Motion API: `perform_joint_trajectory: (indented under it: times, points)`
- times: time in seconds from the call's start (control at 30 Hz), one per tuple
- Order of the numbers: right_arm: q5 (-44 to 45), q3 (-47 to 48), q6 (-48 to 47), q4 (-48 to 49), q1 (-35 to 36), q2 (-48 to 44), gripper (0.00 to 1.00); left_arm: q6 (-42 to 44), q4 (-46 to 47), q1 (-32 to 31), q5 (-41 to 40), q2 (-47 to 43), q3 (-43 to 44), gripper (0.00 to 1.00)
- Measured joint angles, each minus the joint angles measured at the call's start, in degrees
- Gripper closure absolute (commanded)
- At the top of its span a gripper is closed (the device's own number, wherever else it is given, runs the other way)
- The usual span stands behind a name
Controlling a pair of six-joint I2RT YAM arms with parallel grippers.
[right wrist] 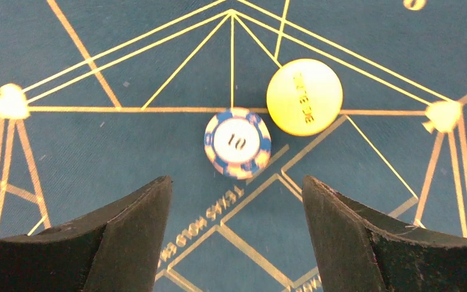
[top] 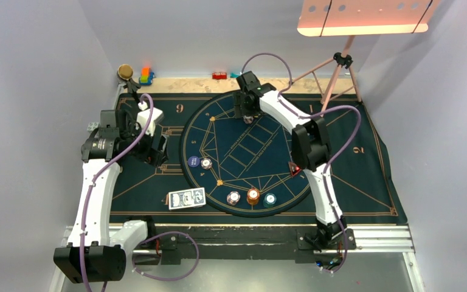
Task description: Distribute texas hold em gaming equipment
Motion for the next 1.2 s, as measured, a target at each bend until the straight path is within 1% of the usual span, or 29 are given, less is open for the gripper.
perform_joint_trajectory:
  times: [0.13, 0.2, 0.27, 0.33, 0.37, 0.5, 0.6, 0.7, 0.83, 0.97, 1.2]
  points:
    - [0.3, -4.5, 0.1, 0.1, 0.8, -9.1, 0.19, 0.0, 0.0, 0.0, 0.0, -0.5, 0.0, 0.00]
    - [0.3, -7.1, 0.2, 0.7, 1.9, -14.7, 0.15, 0.0, 0.0, 0.0, -0.1, -0.7, 0.0, 0.00]
    - [0.6, -12.8, 0.3, 3.0, 4.0, -21.9, 0.10, 0.0, -0.1, 0.0, -0.1, -0.9, 0.0, 0.00]
    - [0.8, -19.3, 0.4, 4.7, 7.7, -28.7, 0.07, 0.0, -0.1, 0.0, -0.1, -1.1, 0.0, 0.00]
    - [0.9, -23.8, 0.5, 6.3, 10.9, -32.6, 0.07, 0.0, -0.1, 0.0, -0.2, -1.3, 0.0, 0.00]
    - [-0.4, -36.1, 0.6, 9.3, 23.0, -39.8, 0.05, 0.0, -0.1, 0.0, -0.5, -1.8, 0.0, 0.00]
    - [-2.5, -43.5, 0.9, 10.0, 29.6, -40.9, 0.04, 0.0, -0.2, 0.0, -0.5, -1.9, 0.0, 0.00]
    - [-3.6, -49.0, 1.3, 9.6, 32.7, -40.9, 0.03, 0.0, -0.3, 0.0, -0.7, -2.1, 0.0, 0.00]
    - [-3.8, -52.0, 2.0, 9.1, 35.8, -40.9, 0.03, 0.0, -0.6, 0.0, -1.1, -2.7, 0.0, 0.00]
    - [-4.2, -54.3, 2.7, 10.0, 37.9, -40.9, 0.10, 0.0, -0.8, 0.0, -1.1, -3.1, 0.0, 0.00]
    - [-4.4, -56.3, 3.6, 10.9, 38.1, -39.7, 0.19, 0.0, -0.9, 0.0, -1.2, -3.1, 0.0, 0.00]
